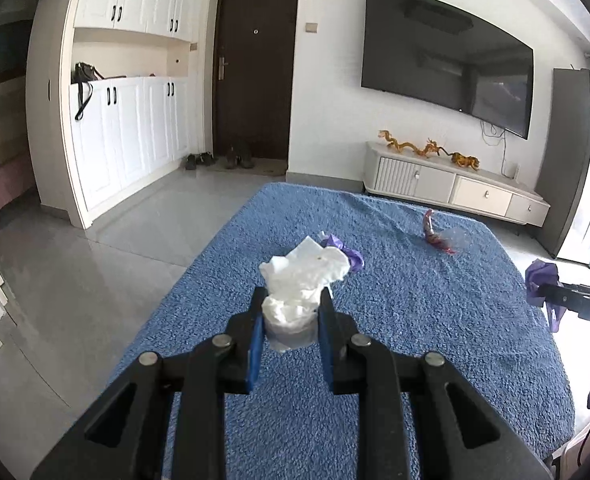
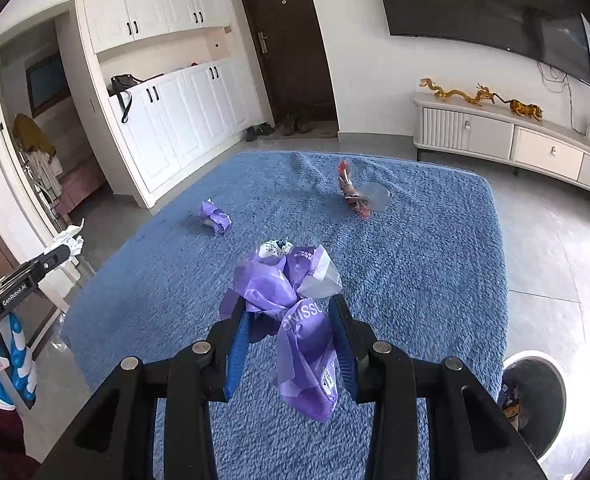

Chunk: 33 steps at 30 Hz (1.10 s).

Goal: Collect trash
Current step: 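Carry the purple bag and white tissue to the bin and release them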

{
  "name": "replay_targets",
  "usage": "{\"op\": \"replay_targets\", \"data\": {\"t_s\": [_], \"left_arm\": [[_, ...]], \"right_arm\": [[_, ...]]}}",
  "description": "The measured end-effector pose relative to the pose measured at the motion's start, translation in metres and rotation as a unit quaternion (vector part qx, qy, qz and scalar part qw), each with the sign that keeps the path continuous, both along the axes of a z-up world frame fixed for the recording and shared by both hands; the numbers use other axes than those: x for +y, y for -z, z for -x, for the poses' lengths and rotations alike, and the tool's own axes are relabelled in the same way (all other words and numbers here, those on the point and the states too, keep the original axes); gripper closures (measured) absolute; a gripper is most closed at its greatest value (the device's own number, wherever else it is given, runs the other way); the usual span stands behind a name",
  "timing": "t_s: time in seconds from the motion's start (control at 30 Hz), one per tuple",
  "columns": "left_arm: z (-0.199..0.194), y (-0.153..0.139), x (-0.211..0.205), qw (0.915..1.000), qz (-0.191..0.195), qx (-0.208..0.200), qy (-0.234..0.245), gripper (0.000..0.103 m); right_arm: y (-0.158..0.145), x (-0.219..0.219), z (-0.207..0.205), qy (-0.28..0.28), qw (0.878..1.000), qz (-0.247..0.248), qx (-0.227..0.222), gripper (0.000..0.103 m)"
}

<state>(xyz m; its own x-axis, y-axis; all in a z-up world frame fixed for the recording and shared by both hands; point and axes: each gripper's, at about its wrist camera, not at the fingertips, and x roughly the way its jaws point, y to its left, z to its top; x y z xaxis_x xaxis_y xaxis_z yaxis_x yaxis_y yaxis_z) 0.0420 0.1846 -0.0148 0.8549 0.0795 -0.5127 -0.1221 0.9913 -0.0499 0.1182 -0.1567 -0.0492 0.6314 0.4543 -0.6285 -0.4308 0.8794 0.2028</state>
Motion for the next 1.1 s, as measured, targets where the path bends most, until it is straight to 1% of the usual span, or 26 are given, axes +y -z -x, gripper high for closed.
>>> {"op": "replay_targets", "data": {"t_s": [0.27, 0.37, 0.53, 0.63, 0.93, 1.1], "left_arm": [[0.002, -0.012, -0.023, 0.9996, -0.025, -0.007, 0.011, 0.080], [-0.002, -0.015, -0.034, 0.9993, -0.033, -0.006, 0.018, 0.080], [-0.012, -0.017, -0.053, 0.9983, -0.050, 0.000, 0.032, 0.080], [-0.019, -0.016, -0.067, 0.9972, -0.060, 0.008, 0.044, 0.080], [-0.040, -0.012, -0.118, 0.9914, -0.098, 0.031, 0.081, 0.079], [-0.052, -0.009, -0.153, 0.9861, -0.116, 0.043, 0.111, 0.078]], "right_arm": [[0.002, -0.030, 0.006, 0.027, 1.000, -0.015, 0.001, 0.066], [0.004, -0.045, 0.008, 0.041, 0.999, -0.018, 0.001, 0.066], [0.006, -0.065, 0.013, 0.059, 0.998, -0.007, -0.005, 0.066], [0.008, -0.077, 0.015, 0.067, 0.998, -0.011, -0.006, 0.066], [0.018, -0.107, 0.017, 0.085, 0.996, -0.034, -0.008, 0.066], [0.023, -0.133, 0.022, 0.104, 0.994, -0.040, -0.013, 0.066]]}}
